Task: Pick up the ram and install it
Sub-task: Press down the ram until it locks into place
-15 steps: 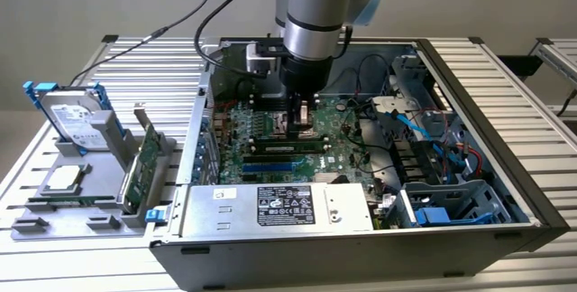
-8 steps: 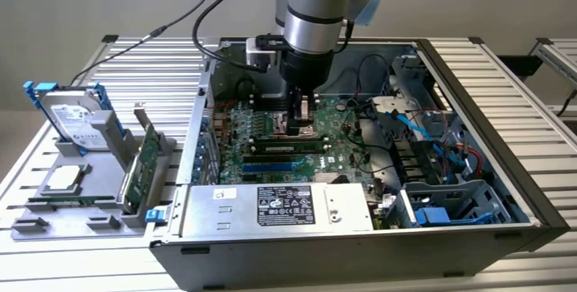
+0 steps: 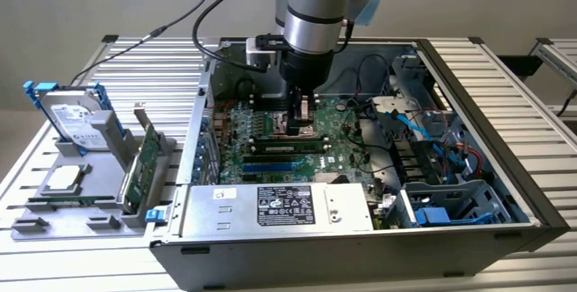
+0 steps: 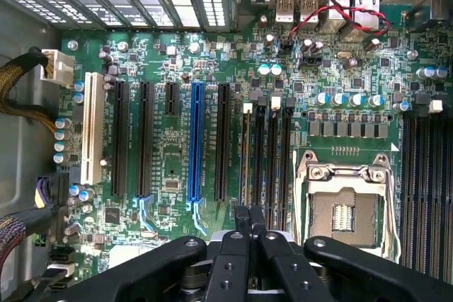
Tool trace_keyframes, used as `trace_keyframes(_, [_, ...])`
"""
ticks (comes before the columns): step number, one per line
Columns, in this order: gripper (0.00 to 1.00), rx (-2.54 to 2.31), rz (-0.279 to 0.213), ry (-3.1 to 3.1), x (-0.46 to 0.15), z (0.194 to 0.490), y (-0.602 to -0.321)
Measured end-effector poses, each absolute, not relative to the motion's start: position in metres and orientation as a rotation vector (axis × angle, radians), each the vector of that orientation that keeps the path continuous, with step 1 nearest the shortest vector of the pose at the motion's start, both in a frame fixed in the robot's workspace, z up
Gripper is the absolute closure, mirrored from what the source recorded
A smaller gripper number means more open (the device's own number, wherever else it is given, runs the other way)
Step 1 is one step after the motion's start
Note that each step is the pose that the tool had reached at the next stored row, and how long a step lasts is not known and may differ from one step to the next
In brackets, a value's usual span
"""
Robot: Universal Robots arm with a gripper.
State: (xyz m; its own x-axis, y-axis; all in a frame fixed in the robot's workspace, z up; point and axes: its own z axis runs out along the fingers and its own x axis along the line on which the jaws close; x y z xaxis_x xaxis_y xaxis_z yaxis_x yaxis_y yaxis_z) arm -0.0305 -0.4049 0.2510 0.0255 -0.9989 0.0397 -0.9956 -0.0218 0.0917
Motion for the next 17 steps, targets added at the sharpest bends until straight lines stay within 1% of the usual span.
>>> trace_keyframes(17, [0.89,2.157,-0.056,-2.153,-0.0305,0.2514,-0.4084])
